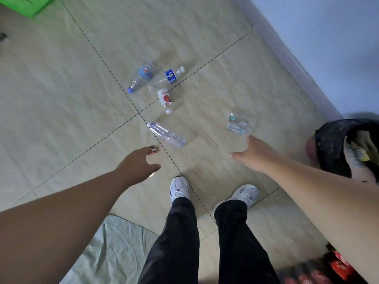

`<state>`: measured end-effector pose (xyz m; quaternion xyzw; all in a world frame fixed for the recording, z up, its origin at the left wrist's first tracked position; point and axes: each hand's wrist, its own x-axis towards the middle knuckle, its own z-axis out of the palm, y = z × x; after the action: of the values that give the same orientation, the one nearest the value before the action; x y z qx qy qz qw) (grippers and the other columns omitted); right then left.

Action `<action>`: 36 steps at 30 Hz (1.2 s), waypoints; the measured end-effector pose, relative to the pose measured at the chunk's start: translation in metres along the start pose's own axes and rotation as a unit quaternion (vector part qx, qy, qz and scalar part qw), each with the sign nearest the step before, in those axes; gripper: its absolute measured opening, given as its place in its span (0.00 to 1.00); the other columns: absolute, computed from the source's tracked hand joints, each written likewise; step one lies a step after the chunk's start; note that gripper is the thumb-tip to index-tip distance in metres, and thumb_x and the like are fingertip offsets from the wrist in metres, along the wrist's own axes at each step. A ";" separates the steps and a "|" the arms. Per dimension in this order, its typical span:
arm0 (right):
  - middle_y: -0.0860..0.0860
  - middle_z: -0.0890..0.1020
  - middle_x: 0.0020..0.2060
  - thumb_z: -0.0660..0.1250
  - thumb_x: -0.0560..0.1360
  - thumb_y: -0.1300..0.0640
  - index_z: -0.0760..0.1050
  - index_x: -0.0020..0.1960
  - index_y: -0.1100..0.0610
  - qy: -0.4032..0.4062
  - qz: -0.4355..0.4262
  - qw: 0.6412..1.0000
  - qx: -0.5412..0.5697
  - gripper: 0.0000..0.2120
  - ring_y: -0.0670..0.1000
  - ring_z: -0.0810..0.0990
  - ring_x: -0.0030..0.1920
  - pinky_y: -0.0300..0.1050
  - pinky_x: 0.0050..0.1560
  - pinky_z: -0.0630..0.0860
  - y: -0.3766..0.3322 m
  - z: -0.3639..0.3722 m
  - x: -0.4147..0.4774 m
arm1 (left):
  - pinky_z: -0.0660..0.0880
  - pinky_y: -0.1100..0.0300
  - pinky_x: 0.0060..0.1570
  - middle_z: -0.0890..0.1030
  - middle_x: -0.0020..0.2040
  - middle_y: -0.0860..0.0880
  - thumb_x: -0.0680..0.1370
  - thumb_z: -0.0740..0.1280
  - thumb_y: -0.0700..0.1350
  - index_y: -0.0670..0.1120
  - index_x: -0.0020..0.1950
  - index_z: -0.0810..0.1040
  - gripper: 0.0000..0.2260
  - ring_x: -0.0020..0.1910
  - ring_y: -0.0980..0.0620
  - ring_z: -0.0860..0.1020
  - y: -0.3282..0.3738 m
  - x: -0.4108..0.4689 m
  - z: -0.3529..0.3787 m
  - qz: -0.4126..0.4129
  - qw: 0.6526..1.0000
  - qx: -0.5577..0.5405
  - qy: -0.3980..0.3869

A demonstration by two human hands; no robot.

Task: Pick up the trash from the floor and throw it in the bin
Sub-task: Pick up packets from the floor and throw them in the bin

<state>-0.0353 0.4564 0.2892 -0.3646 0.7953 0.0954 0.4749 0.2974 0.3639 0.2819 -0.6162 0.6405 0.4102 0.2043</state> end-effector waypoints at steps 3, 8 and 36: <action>0.56 0.77 0.61 0.68 0.71 0.35 0.61 0.75 0.59 0.000 0.011 1.000 -0.010 0.42 0.54 0.80 0.49 0.46 0.40 0.73 -0.011 0.007 0.001 | 0.67 0.59 0.53 0.73 0.72 0.49 0.72 0.74 0.54 0.51 0.72 0.71 0.30 0.64 0.49 0.75 -0.020 0.006 -0.004 -0.009 1.000 0.008 -0.016; 0.56 0.78 0.60 0.69 0.72 0.36 0.64 0.74 0.59 -0.001 0.035 0.999 -0.026 0.40 0.56 0.79 0.53 0.48 0.46 0.74 -0.032 0.015 0.004 | 0.66 0.60 0.49 0.75 0.69 0.51 0.72 0.73 0.55 0.53 0.72 0.71 0.29 0.55 0.54 0.74 -0.040 0.018 -0.015 0.000 1.000 -0.015 -0.025; 0.58 0.76 0.65 0.73 0.68 0.38 0.66 0.74 0.56 0.030 0.039 0.996 -0.073 0.41 0.62 0.75 0.64 0.51 0.54 0.75 -0.040 0.128 0.189 | 0.74 0.50 0.58 0.74 0.67 0.50 0.70 0.72 0.56 0.55 0.71 0.69 0.31 0.65 0.46 0.73 -0.169 0.149 0.074 -0.110 0.993 0.024 -0.021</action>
<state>0.0259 0.3989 0.0736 -0.3695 0.8138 0.1609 0.4186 0.4174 0.3448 0.0790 -0.6692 0.5739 0.3826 0.2764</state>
